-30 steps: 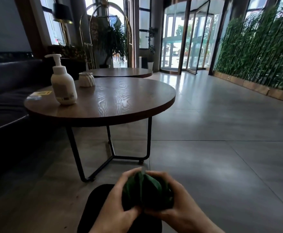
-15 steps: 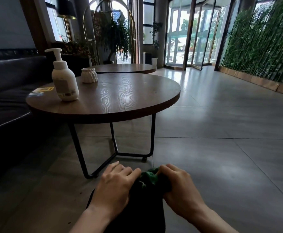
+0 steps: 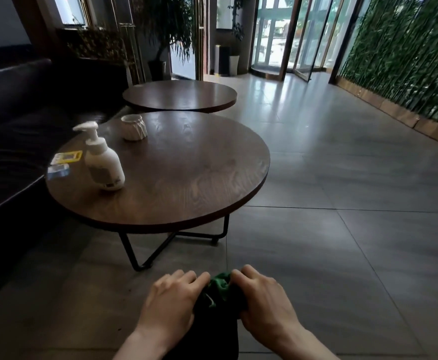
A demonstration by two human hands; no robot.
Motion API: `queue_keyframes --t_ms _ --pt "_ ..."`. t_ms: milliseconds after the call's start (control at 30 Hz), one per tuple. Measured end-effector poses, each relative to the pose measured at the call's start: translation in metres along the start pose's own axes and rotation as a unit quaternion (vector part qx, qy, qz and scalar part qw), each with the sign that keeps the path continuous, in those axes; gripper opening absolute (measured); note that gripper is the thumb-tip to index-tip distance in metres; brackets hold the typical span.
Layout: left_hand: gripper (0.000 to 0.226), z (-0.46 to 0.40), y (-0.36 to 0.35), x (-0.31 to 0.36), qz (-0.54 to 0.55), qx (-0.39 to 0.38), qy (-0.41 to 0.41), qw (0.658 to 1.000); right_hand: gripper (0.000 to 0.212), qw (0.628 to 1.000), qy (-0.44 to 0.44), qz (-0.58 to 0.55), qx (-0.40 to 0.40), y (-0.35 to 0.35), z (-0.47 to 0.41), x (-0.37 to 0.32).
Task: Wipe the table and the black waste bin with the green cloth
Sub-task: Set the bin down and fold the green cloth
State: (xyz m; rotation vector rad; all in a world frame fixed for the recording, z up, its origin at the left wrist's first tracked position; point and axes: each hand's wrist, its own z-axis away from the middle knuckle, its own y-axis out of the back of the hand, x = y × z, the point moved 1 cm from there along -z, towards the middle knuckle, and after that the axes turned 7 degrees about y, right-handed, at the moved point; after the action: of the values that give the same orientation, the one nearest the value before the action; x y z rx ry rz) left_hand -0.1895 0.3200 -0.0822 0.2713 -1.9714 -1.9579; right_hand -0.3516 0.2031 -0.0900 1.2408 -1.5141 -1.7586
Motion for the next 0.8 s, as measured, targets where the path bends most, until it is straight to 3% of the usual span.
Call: queue_keyframes --t_ms 400,567,800 --pt "0.067 0.038 0.276 0.018 0.062 -0.034 -0.02 0.997 0.03 0.997 -0.056 -0.031 -0.035 0.257 0.022 -0.118" --pt "0.057 0.051 0.352 0.01 0.069 -0.028 -0.022 0.997 0.031 0.997 -0.06 -0.039 -0.025 0.316 0.018 -0.158" --pt "0.042 0.047 0.391 0.003 0.08 0.026 -0.003 0.996 0.032 0.999 -0.039 -0.007 0.03 0.348 0.004 -0.178"
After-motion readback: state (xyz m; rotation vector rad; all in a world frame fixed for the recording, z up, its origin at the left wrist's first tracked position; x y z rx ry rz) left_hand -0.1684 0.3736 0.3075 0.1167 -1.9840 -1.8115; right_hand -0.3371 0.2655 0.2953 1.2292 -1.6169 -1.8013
